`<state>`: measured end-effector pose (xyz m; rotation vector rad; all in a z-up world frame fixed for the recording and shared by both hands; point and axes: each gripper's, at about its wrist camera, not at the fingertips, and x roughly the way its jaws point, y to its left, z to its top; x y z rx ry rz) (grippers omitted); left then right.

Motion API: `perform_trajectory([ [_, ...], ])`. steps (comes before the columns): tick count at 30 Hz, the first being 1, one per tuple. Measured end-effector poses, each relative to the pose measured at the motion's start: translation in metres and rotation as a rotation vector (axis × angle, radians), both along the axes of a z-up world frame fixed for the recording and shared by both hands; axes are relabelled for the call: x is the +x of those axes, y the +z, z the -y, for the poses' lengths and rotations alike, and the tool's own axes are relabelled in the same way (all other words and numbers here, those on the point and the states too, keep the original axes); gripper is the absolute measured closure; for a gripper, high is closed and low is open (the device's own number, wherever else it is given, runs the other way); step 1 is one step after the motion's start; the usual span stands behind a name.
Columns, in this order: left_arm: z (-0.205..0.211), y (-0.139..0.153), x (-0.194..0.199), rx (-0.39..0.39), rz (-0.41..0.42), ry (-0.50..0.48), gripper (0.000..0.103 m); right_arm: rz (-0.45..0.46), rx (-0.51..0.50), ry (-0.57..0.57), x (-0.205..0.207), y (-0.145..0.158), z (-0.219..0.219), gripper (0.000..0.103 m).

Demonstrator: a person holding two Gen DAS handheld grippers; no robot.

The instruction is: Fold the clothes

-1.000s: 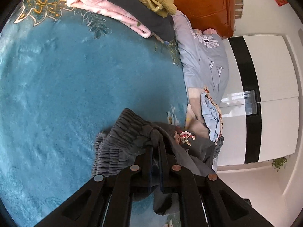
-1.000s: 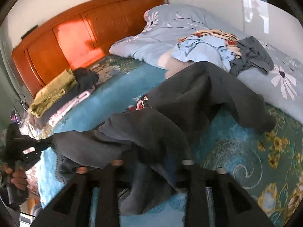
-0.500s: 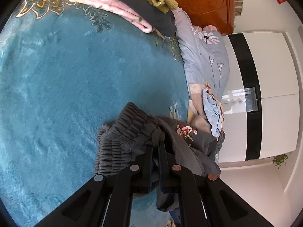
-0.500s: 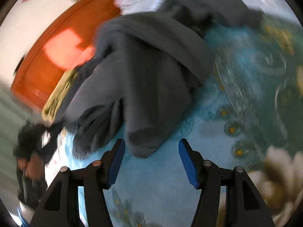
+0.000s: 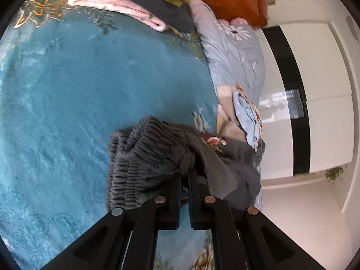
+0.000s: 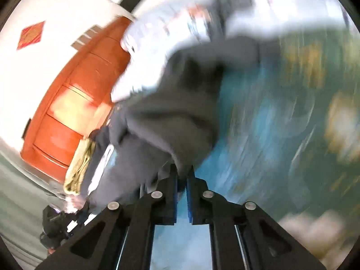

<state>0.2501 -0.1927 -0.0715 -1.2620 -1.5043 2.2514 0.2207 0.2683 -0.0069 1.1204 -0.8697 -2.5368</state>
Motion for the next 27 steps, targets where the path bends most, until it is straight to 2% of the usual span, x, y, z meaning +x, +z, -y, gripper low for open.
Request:
perform_trajectory([
  [1, -0.005, 0.0, 0.0, -0.003, -0.002, -0.014, 0.097, -0.064, 0.059, -0.002, -0.001, 0.03, -0.01, 0.103],
  [5, -0.018, -0.006, 0.001, 0.013, 0.005, -0.052, 0.097, -0.324, 0.251, 0.009, 0.027, 0.135, -0.016, 0.103],
  [6, -0.019, -0.008, 0.002, 0.022, 0.01, -0.047, 0.097, -0.341, 0.282, 0.028, 0.03, 0.148, -0.013, 0.103],
  [8, -0.018, -0.011, 0.004, 0.042, 0.017, -0.032, 0.097, -0.328, 0.319, 0.057, 0.033, 0.149, -0.003, 0.103],
  [11, -0.016, -0.009, 0.008, 0.044, 0.015, -0.029, 0.097, -0.241, 0.322, 0.098, 0.036, 0.109, 0.006, 0.103],
  [14, -0.015, -0.008, 0.011, 0.035, 0.019, -0.037, 0.097, -0.13, 0.264, 0.106, 0.046, 0.053, 0.003, 0.103],
  [15, -0.015, -0.009, 0.012, 0.033, 0.023, -0.039, 0.097, -0.1, 0.247, 0.099, 0.05, 0.038, 0.004, 0.099],
  [17, -0.016, -0.011, 0.013, 0.03, 0.029, -0.038, 0.097, -0.028, 0.205, 0.082, 0.061, 0.003, 0.007, 0.071],
  [18, -0.016, -0.013, 0.014, 0.031, 0.032, -0.037, 0.096, 0.005, 0.182, 0.08, 0.066, -0.012, 0.009, 0.047],
  [19, -0.017, -0.015, 0.015, 0.034, 0.038, -0.038, 0.095, 0.037, 0.158, 0.082, 0.07, -0.026, 0.011, 0.041],
  [22, -0.018, -0.021, 0.016, 0.051, 0.065, -0.029, 0.089, 0.116, 0.085, 0.072, 0.075, -0.062, 0.018, 0.041],
  [24, -0.017, -0.023, 0.018, 0.072, 0.077, -0.01, 0.069, 0.129, 0.052, 0.034, 0.069, -0.074, 0.019, 0.041],
  [27, -0.016, -0.023, 0.02, 0.102, 0.073, 0.014, 0.055, 0.141, 0.004, -0.029, 0.058, -0.091, 0.021, 0.041],
])
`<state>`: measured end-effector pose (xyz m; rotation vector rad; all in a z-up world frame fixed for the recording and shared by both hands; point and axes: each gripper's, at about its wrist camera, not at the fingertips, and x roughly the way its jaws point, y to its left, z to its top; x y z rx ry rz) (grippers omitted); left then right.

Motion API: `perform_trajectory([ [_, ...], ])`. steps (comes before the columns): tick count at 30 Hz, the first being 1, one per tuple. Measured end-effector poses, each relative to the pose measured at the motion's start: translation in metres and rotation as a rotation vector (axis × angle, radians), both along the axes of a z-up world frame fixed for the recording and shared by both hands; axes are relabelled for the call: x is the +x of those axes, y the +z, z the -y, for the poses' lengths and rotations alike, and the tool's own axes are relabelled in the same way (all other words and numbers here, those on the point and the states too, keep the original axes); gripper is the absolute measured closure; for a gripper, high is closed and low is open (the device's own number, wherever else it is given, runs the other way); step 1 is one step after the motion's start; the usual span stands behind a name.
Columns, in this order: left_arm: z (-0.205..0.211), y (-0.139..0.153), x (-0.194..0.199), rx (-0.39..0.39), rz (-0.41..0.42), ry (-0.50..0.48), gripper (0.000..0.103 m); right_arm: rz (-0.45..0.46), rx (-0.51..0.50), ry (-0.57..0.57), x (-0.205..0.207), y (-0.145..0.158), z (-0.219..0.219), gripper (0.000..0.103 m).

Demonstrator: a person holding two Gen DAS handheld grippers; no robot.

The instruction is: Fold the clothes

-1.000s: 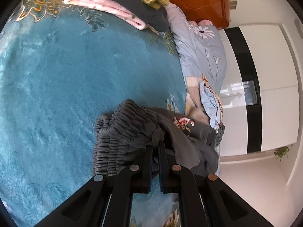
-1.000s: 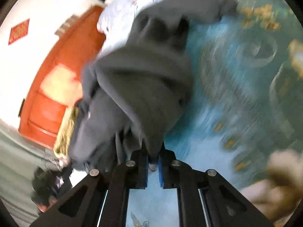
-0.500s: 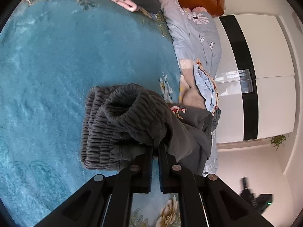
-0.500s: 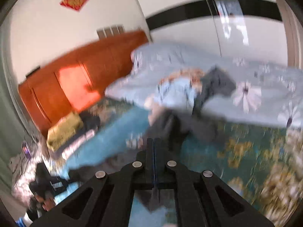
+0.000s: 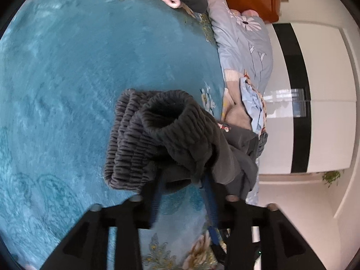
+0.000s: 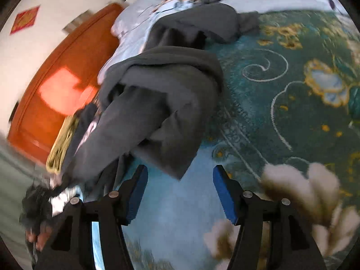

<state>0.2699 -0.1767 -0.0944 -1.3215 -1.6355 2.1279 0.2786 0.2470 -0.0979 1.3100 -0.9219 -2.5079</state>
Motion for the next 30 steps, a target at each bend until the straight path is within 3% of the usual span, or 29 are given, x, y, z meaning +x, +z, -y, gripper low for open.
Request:
perform_trajectory([
  [6, 0.002, 0.012, -0.006, -0.028, -0.029, 0.033, 0.039, 0.01, -0.051, -0.036, -0.019, -0.014, 0.011, 0.044],
  [10, 0.006, 0.002, -0.018, -0.039, 0.033, 0.078, 0.039, 0.037, -0.102, -0.11, -0.028, -0.022, -0.002, 0.082],
  [13, 0.011, -0.007, -0.024, -0.033, 0.083, 0.126, 0.039, 0.046, -0.124, -0.123, -0.03, -0.023, -0.011, 0.093],
  [14, 0.012, -0.007, -0.026, -0.042, 0.09, 0.139, 0.044, 0.039, -0.116, -0.123, -0.029, -0.019, -0.015, 0.093],
  [15, 0.011, -0.005, -0.029, -0.066, 0.091, 0.139, 0.062, 0.031, -0.102, -0.123, -0.029, -0.014, -0.019, 0.094],
  [16, 0.01, -0.002, -0.033, -0.094, 0.091, 0.137, 0.064, 0.019, -0.083, -0.125, -0.028, -0.008, -0.024, 0.094],
  [19, 0.003, 0.01, -0.045, -0.142, 0.073, 0.092, 0.072, -0.036, 0.02, -0.154, -0.029, 0.026, -0.047, 0.095],
  [22, -0.005, 0.041, -0.063, -0.147, -0.016, 0.032, 0.077, -0.123, 0.125, -0.203, -0.028, 0.078, -0.083, 0.096],
  [25, -0.013, 0.094, -0.078, -0.139, -0.183, -0.024, 0.078, -0.269, 0.319, -0.196, -0.025, 0.157, -0.097, 0.097],
  [28, -0.014, 0.15, -0.074, -0.186, -0.364, -0.049, 0.078, -0.437, 0.507, -0.146, -0.018, 0.232, -0.083, 0.097],
  [30, -0.004, 0.167, -0.065, -0.222, -0.433, -0.042, 0.078, -0.514, 0.611, -0.08, -0.004, 0.259, -0.064, 0.097],
])
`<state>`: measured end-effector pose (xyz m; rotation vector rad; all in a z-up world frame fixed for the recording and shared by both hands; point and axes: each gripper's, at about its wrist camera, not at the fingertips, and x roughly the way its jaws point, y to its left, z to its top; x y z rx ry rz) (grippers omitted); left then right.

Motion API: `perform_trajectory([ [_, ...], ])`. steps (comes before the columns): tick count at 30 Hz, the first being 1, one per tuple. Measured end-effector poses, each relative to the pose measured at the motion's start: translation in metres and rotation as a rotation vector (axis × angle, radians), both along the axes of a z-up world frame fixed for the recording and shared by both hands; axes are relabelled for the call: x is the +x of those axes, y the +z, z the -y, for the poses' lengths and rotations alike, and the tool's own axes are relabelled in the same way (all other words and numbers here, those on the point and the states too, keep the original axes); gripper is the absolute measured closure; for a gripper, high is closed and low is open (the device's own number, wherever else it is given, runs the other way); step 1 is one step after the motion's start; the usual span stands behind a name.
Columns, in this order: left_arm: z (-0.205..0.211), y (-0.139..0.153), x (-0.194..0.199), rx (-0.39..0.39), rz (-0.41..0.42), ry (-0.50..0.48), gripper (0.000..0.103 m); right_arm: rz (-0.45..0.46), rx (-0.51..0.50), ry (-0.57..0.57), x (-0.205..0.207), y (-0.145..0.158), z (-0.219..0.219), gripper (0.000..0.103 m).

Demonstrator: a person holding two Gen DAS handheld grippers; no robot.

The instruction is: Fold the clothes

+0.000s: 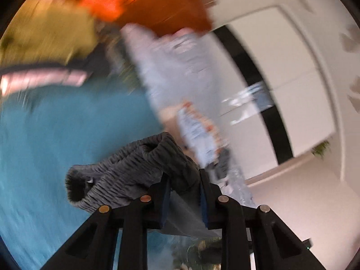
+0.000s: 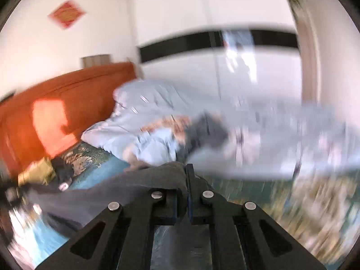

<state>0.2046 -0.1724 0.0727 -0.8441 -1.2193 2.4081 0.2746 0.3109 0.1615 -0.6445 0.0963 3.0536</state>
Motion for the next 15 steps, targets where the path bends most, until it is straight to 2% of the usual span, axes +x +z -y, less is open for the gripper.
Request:
perform_trajectory([
  [1, 0.007, 0.005, 0.006, -0.02, -0.026, 0.012, 0.078, 0.006, 0.039, 0.036, 0.006, 0.002, 0.01, 0.097],
  [3, 0.026, -0.006, 0.017, -0.048, -0.009, 0.049, 0.078, 0.072, 0.071, 0.115, 0.015, -0.013, 0.029, 0.097],
  [6, 0.055, -0.053, 0.032, -0.087, 0.131, 0.102, 0.078, 0.271, 0.082, 0.2, 0.025, -0.082, 0.053, 0.097],
  [10, 0.084, -0.124, 0.052, 0.001, 0.307, 0.145, 0.078, 0.518, 0.053, 0.266, 0.033, -0.177, 0.072, 0.096],
  [12, 0.093, -0.144, 0.066, 0.06, 0.342, 0.162, 0.078, 0.569, 0.049, 0.272, 0.039, -0.198, 0.077, 0.094],
  [14, 0.095, -0.151, 0.073, 0.102, 0.34, 0.172, 0.078, 0.592, 0.023, 0.278, 0.044, -0.203, 0.074, 0.094],
  [15, 0.093, -0.15, 0.074, 0.097, 0.335, 0.17, 0.078, 0.599, 0.006, 0.281, 0.046, -0.203, 0.071, 0.092],
])
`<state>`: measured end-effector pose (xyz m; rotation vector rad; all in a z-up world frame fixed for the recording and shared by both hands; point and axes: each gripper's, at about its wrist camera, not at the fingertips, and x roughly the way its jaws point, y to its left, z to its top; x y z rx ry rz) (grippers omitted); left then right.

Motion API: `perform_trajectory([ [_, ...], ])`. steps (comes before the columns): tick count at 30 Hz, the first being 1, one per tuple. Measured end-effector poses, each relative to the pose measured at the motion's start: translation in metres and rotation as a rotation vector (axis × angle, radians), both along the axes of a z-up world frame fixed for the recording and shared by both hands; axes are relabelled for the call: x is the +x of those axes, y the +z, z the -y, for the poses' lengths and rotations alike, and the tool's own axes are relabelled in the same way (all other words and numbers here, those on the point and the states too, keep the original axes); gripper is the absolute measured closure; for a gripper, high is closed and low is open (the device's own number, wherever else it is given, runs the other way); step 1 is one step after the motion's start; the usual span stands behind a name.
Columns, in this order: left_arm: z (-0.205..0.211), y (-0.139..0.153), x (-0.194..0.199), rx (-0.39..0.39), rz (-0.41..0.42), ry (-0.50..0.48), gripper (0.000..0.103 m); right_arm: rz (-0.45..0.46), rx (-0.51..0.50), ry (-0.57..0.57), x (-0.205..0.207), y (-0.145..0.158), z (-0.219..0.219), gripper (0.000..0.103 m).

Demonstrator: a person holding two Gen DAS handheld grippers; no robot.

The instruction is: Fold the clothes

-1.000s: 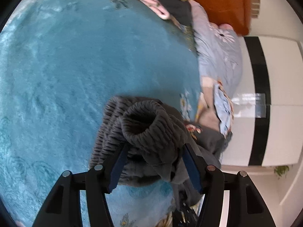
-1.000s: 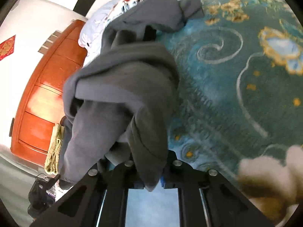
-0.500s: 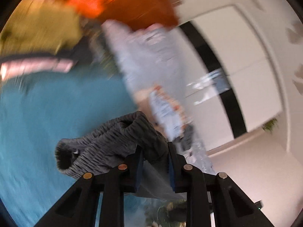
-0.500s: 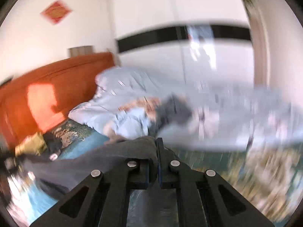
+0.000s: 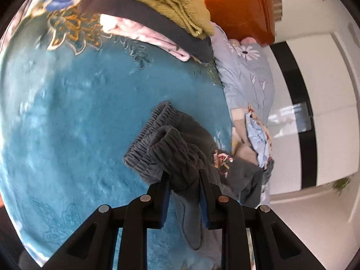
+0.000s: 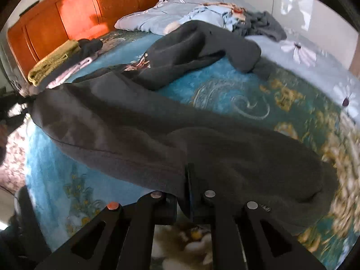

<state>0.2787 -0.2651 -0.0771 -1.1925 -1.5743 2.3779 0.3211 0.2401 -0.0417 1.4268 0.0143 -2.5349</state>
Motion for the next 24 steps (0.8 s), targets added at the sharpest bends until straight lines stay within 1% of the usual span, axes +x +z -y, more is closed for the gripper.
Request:
perform_trajectory([
  [2, -0.004, 0.004, 0.0, -0.022, -0.005, -0.01, 0.078, 0.013, -0.027, -0.018, 0.0, 0.002, -0.007, 0.082],
  [4, -0.005, 0.006, -0.001, -0.038, -0.004, -0.018, 0.078, 0.02, -0.078, -0.042, 0.005, 0.008, -0.024, 0.064],
  [7, -0.004, 0.005, 0.0, -0.026, -0.002, -0.012, 0.078, 0.007, -0.189, -0.103, 0.025, 0.018, -0.056, 0.052],
  [8, -0.004, 0.004, 0.0, -0.018, -0.001, -0.008, 0.078, 0.004, -0.218, -0.139, 0.03, 0.018, -0.07, 0.052],
  [9, -0.003, 0.003, 0.001, -0.015, 0.003, -0.007, 0.078, 0.002, -0.249, -0.202, 0.035, 0.017, -0.087, 0.052],
  [12, -0.003, -0.001, 0.002, -0.007, 0.014, -0.013, 0.078, 0.003, -0.336, -0.428, 0.051, 0.008, -0.14, 0.052],
  [13, -0.003, -0.001, 0.002, -0.004, 0.016, -0.013, 0.078, 0.009, -0.377, -0.508, 0.057, 0.003, -0.158, 0.052],
  [15, -0.004, -0.002, 0.003, -0.001, 0.017, -0.012, 0.078, 0.03, -0.514, -0.666, 0.071, -0.013, -0.191, 0.052],
  [16, -0.004, -0.001, 0.003, -0.001, 0.019, -0.012, 0.078, 0.04, -0.56, -0.704, 0.073, -0.02, -0.199, 0.052],
  [20, -0.004, 0.001, 0.005, -0.005, 0.027, -0.018, 0.078, 0.09, -0.683, -0.81, 0.073, -0.048, -0.217, 0.052],
  [22, -0.004, 0.001, 0.007, -0.005, 0.029, -0.021, 0.078, 0.098, -0.746, -0.851, 0.072, -0.056, -0.218, 0.052],
  [24, -0.005, 0.002, 0.009, -0.007, 0.031, -0.025, 0.078, 0.096, -0.785, -0.873, 0.069, -0.058, -0.219, 0.052],
])
